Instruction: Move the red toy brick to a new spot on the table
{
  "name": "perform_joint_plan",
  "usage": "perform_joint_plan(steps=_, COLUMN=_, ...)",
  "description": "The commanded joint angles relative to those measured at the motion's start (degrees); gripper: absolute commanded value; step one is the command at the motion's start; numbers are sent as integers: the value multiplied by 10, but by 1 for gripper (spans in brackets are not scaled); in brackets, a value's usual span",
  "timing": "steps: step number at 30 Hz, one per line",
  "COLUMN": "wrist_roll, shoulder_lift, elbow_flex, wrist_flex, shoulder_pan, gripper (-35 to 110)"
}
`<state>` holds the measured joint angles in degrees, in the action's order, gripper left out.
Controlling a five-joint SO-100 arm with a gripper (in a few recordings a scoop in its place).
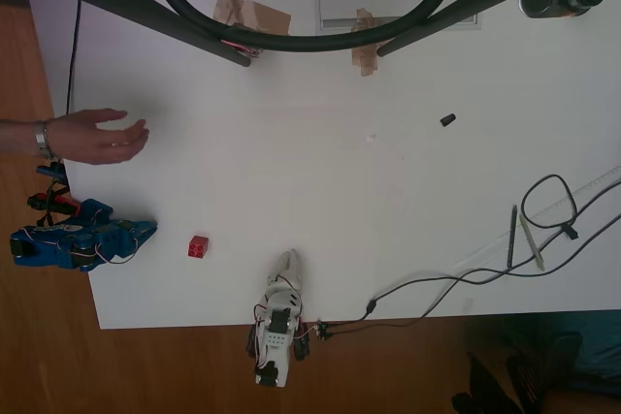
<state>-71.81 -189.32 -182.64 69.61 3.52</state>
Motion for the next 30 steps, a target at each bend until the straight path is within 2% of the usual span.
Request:
perform_joint_plan(steps=1, wrist_roll=-2, shoulder_lift=-19, elbow_flex=-18, wrist_flex=-3, shoulder_pan=2, gripper=1)
perform_joint_plan(steps=10, wrist_roll=-12, shoulder_lift=-19, elbow_flex=-18, wrist_flex=-3, shoulder_pan=0, gripper=2)
perform_joint_plan(steps=11, wrist_roll=-19, shoulder_lift=-18, elbow_flex=-18, wrist_flex=-2, shoulder_pan=-7, gripper=7)
perform_joint_plan(steps=17, wrist_roll=-18, shoulder_lift=-19, elbow_flex=-18, wrist_flex=-2, shoulder_pan=-47, gripper=13)
perform_joint_plan(steps=20, wrist_roll=-19, shoulder_lift=-19, elbow_flex=-18, wrist_flex=-1, shoulder_pan=-40, gripper=10)
perform_joint_plan(steps=22, wrist_roll=-16, shoulder_lift=-19, elbow_flex=-18, wrist_flex=-1, shoulder_pan=-71, gripper=1)
perform_joint_plan(steps=30, wrist_roll=-8, shoulder_lift=-20, elbow_flex=-19, wrist_flex=-2, shoulder_pan=-97, gripper=0)
